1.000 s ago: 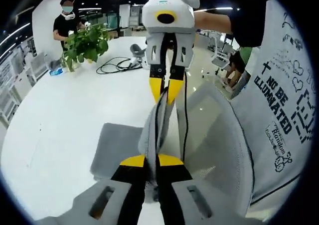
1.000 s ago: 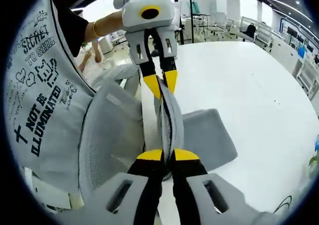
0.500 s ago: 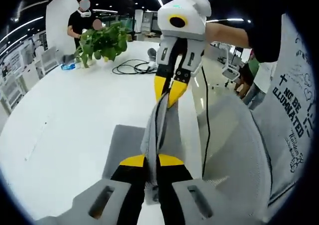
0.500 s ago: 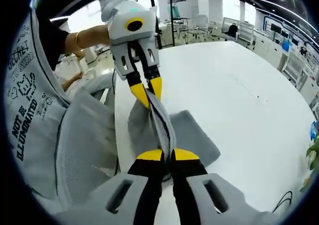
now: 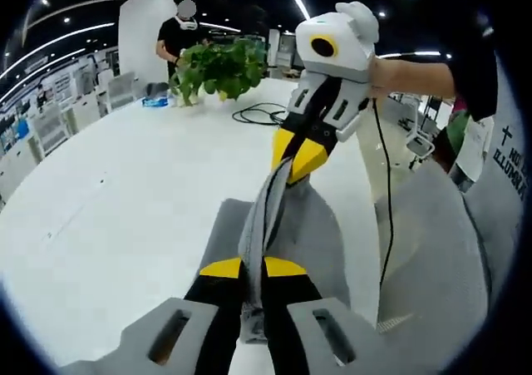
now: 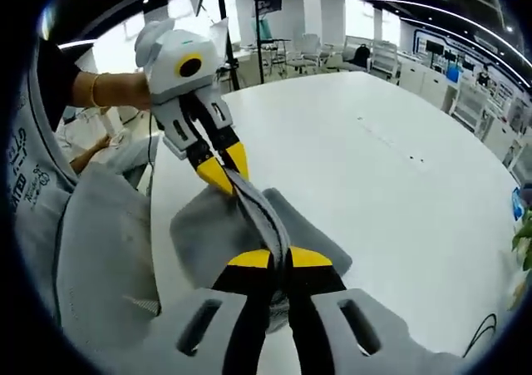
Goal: Fold the towel on the table until its edges align and the towel forms a compact rectangular stack.
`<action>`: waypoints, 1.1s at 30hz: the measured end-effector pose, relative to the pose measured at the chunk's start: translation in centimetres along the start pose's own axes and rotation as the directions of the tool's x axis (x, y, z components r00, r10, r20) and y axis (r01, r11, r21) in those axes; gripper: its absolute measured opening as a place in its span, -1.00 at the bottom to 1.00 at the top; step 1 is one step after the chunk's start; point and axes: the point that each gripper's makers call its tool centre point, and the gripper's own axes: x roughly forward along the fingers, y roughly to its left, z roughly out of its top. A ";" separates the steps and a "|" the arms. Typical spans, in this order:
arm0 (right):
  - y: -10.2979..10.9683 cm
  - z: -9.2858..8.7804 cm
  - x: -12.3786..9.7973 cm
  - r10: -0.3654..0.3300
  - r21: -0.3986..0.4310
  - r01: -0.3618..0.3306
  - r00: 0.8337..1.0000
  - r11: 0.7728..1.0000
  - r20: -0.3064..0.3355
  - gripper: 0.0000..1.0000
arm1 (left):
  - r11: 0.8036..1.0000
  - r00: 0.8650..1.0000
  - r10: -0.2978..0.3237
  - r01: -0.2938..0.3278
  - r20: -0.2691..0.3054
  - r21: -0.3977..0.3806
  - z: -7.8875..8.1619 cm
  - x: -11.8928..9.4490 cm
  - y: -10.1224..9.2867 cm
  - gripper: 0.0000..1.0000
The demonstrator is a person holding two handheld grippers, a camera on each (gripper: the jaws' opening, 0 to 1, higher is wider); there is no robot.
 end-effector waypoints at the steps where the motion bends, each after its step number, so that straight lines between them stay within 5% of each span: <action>1: -0.3 -0.2 0.3 -0.005 0.003 0.005 1.000 1.000 -0.002 -0.92 | 1.000 1.000 0.005 -0.005 -0.002 -0.002 -0.2 0.4 0.3 -0.85; 18: -4.2 -2.6 4.8 -0.052 0.111 0.052 0.999 0.992 -0.009 -0.84 | 0.995 0.995 0.065 -0.071 -0.081 -0.074 -3.6 4.3 3.5 -0.79; 33: -5.3 -3.0 4.0 -0.065 0.213 0.056 0.997 0.975 0.035 -0.47 | 0.966 0.980 0.194 -0.200 -0.053 -0.161 -3.8 2.7 6.8 -0.57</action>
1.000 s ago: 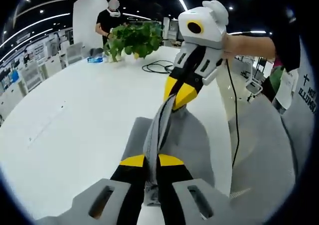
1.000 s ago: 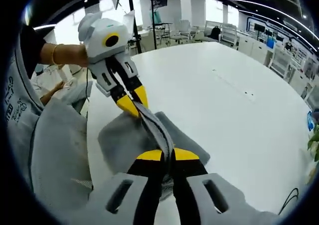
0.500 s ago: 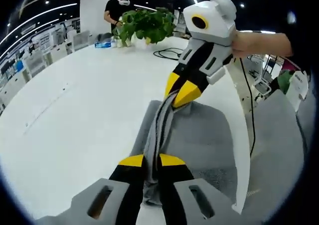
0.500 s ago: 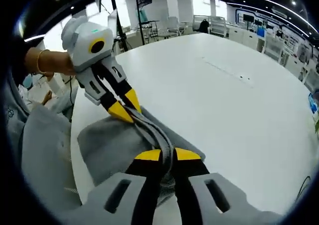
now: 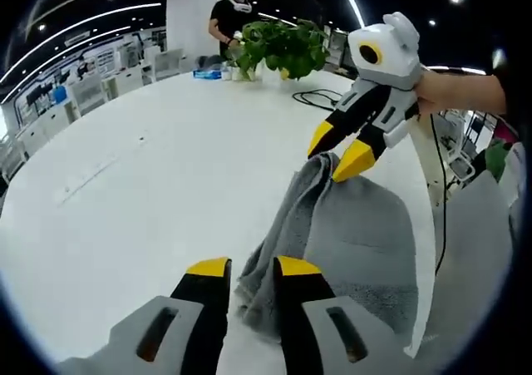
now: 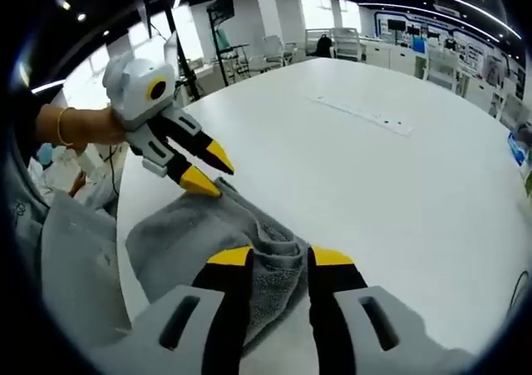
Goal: Fold the towel on the table until its edges align and the towel forms a compact rectangular stack.
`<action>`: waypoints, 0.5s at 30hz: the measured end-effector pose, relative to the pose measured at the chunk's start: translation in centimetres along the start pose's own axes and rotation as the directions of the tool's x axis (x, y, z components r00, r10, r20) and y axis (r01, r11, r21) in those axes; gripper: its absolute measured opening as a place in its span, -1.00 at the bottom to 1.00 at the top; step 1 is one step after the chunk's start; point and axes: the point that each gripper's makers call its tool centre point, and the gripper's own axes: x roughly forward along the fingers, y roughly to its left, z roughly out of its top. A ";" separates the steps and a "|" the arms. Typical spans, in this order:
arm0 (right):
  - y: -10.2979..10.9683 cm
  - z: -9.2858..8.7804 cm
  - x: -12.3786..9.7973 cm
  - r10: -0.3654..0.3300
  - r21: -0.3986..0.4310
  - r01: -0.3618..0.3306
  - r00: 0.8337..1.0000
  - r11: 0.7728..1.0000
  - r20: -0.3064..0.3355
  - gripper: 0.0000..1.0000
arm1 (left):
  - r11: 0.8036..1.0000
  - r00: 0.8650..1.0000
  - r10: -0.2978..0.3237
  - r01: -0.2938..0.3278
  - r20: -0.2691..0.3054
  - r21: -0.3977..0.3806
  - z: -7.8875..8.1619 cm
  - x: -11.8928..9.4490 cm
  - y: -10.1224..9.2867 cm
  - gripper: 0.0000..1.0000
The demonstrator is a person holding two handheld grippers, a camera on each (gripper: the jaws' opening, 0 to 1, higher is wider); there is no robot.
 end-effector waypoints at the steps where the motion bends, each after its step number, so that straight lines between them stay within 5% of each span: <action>1: 0.0 -0.1 0.0 0.000 0.004 0.000 1.000 1.000 -0.001 -0.46 | 1.000 1.000 -0.001 0.001 0.007 -0.014 0.1 -0.3 0.0 -0.55; 7: -0.1 -0.5 0.0 -0.004 0.029 0.004 1.000 1.000 -0.004 -0.48 | 0.998 1.000 -0.011 0.013 0.020 -0.057 -0.3 -1.2 -0.3 -0.43; 15: -0.8 -1.0 0.2 -0.025 0.080 0.025 1.000 0.997 -0.003 -0.52 | 0.992 0.999 -0.020 0.016 -0.031 -0.122 -2.7 -1.2 -0.6 -0.41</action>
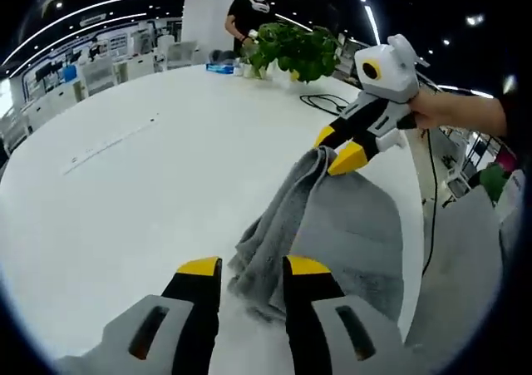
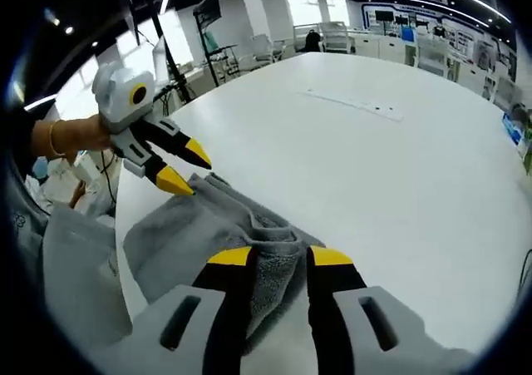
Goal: Fold the towel on the table until its edges align and the towel forms a compact rectangular stack.
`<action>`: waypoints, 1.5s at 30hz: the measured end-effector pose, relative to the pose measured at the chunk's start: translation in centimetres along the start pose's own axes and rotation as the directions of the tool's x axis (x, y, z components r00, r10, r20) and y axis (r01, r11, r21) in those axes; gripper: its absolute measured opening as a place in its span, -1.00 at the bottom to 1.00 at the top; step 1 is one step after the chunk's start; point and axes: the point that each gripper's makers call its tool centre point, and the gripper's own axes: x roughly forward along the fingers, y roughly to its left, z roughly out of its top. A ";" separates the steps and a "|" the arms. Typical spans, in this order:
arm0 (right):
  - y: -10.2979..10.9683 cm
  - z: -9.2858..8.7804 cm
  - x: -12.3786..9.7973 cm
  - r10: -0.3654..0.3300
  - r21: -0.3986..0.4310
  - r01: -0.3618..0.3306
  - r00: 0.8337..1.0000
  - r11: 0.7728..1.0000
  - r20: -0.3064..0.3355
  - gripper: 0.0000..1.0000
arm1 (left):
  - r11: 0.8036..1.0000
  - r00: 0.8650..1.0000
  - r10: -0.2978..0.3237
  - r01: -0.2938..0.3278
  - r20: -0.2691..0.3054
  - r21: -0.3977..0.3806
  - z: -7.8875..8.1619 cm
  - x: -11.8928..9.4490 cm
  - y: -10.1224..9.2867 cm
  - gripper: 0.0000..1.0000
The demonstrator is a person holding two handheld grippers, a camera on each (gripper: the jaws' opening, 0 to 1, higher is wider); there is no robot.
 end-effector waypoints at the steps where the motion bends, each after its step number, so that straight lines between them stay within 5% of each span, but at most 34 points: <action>1: -0.1 0.0 0.0 0.000 0.008 0.000 1.000 1.000 0.001 -0.52 | 1.000 1.000 -0.005 0.005 -0.005 -0.008 -0.2 0.0 -0.1 -0.41; 12: -0.6 -1.6 1.2 -0.004 0.051 0.004 1.000 0.999 -0.012 -0.64 | 0.998 0.998 -0.016 0.012 -0.061 -0.069 -1.6 1.9 -0.1 -0.50; 24: -1.5 -2.5 2.4 -0.029 0.113 0.030 1.000 0.993 -0.010 -0.68 | 1.000 1.000 0.018 -0.018 -0.025 -0.022 -0.6 3.2 0.8 -0.62; 45: -4.5 1.1 4.0 -0.153 0.148 0.138 0.983 0.979 0.100 -0.72 | 0.998 0.996 0.058 -0.058 0.072 -0.004 3.2 5.7 5.3 -0.71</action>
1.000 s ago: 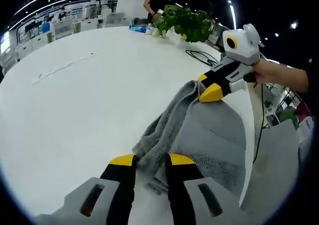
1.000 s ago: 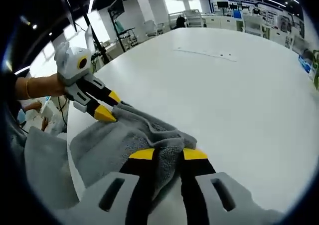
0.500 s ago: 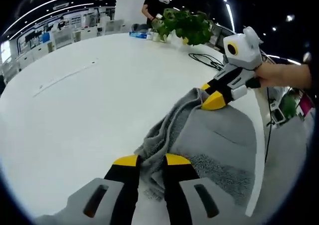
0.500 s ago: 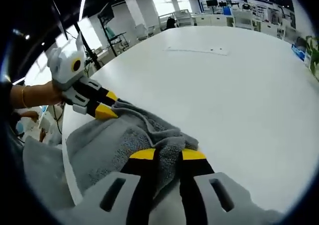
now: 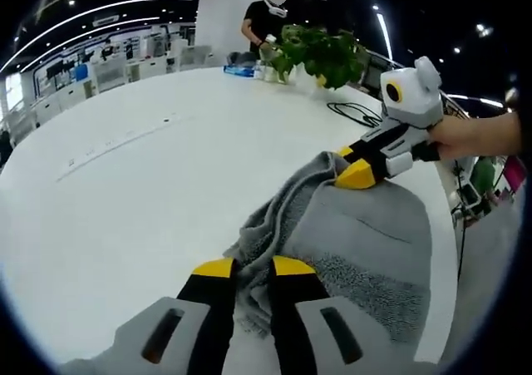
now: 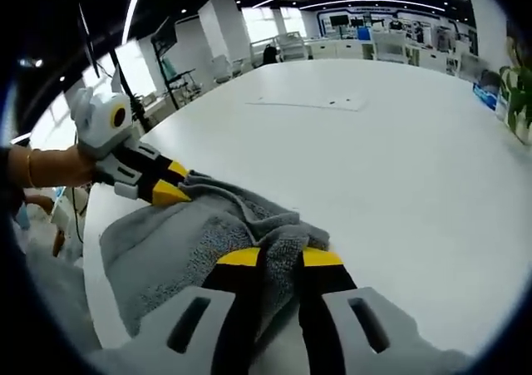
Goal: Fold the towel on the table until its edges align and the towel forms a compact rectangular stack.
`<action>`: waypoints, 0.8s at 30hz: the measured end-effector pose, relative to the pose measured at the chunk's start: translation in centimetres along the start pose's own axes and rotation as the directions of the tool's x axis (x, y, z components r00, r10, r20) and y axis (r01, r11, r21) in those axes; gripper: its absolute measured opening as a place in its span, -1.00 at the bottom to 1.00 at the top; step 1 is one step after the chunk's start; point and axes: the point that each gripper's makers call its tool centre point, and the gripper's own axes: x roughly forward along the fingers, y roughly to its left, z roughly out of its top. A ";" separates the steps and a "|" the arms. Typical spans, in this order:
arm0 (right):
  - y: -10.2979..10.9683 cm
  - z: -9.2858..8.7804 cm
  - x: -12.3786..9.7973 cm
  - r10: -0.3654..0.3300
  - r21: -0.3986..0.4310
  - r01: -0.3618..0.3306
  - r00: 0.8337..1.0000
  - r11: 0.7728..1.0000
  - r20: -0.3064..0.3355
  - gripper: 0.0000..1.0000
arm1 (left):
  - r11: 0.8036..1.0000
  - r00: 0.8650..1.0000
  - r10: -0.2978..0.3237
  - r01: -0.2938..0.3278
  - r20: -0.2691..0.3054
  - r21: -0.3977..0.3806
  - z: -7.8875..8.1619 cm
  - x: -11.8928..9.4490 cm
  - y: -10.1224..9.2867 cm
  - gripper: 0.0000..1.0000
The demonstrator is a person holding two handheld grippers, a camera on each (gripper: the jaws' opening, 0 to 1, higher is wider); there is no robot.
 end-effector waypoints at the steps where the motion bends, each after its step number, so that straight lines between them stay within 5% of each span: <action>1: -0.3 0.2 0.2 -0.003 0.005 0.003 1.000 1.000 0.003 -0.72 | 1.000 1.000 0.001 -0.001 0.003 0.002 0.2 0.1 0.2 -0.71; 15: -2.7 3.0 2.7 -0.031 0.048 0.029 0.999 0.998 0.041 -0.71 | 0.998 0.999 0.040 -0.041 0.018 0.048 2.4 1.7 3.2 -0.75; 24: -3.3 3.4 3.0 -0.033 0.068 0.029 0.998 0.997 0.062 -0.71 | 0.994 0.999 0.043 -0.042 -0.008 0.101 3.1 2.1 3.5 -0.77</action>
